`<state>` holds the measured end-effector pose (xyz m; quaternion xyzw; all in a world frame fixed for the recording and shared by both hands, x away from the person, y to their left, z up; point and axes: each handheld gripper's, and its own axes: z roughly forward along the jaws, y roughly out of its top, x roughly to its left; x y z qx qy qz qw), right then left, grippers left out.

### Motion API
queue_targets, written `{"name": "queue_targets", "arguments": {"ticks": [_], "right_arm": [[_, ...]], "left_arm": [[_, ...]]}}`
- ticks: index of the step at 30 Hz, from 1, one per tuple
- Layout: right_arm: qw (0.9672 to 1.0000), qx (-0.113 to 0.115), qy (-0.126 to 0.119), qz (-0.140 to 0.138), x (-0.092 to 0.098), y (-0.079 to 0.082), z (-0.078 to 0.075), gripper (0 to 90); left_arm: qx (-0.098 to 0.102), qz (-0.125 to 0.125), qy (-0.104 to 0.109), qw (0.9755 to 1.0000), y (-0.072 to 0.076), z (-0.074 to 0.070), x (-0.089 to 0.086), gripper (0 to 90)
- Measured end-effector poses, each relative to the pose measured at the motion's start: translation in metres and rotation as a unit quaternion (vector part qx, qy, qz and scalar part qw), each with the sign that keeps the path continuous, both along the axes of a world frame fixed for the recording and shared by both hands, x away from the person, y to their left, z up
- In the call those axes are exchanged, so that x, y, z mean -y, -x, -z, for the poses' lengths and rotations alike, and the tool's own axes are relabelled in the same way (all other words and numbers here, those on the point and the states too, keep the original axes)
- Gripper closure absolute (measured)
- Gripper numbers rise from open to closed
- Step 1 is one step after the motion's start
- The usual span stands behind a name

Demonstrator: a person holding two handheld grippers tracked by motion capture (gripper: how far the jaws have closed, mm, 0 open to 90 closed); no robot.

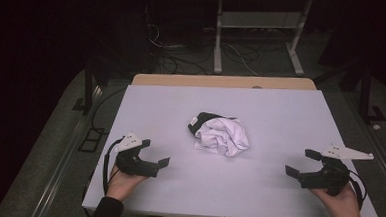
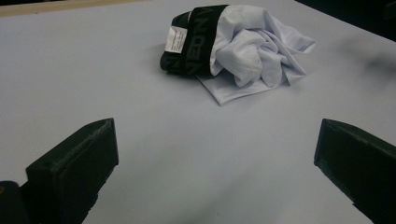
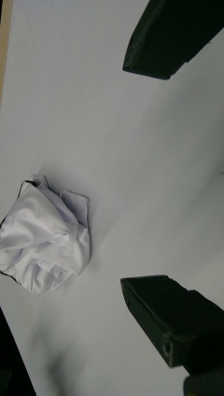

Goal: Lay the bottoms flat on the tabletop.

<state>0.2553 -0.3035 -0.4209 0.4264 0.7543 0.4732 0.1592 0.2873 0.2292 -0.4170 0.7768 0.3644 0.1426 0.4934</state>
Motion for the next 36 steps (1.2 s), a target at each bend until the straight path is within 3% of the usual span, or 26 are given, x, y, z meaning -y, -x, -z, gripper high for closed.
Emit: {"name": "queue_targets", "arguments": {"ticks": [8, 13, 24, 36], "right_arm": [[1.0, 0.004, 0.002, -0.001, -0.002, -0.005, -0.006, 0.1], [1.0, 0.005, 0.001, -0.005, -0.004, -0.009, -0.014, 0.0], [0.9997, 0.009, 0.012, -0.02, -0.004, -0.03, -0.045, 0.1], [0.9992, 0.005, 0.021, -0.032, -0.012, -0.052, -0.057, 0.1]], "left_arm": [[0.002, 0.016, -0.012, 0.9998, -0.003, -0.01, 0.006, 0.0], [-0.002, 0.017, -0.001, 0.9998, -0.008, -0.014, 0.005, 0.0], [-0.004, 0.016, -0.014, 0.9998, -0.022, -0.027, 0.005, 0.0], [0.0, 0.008, -0.018, 0.9998, -0.039, -0.038, 0.008, 0.0]]}}
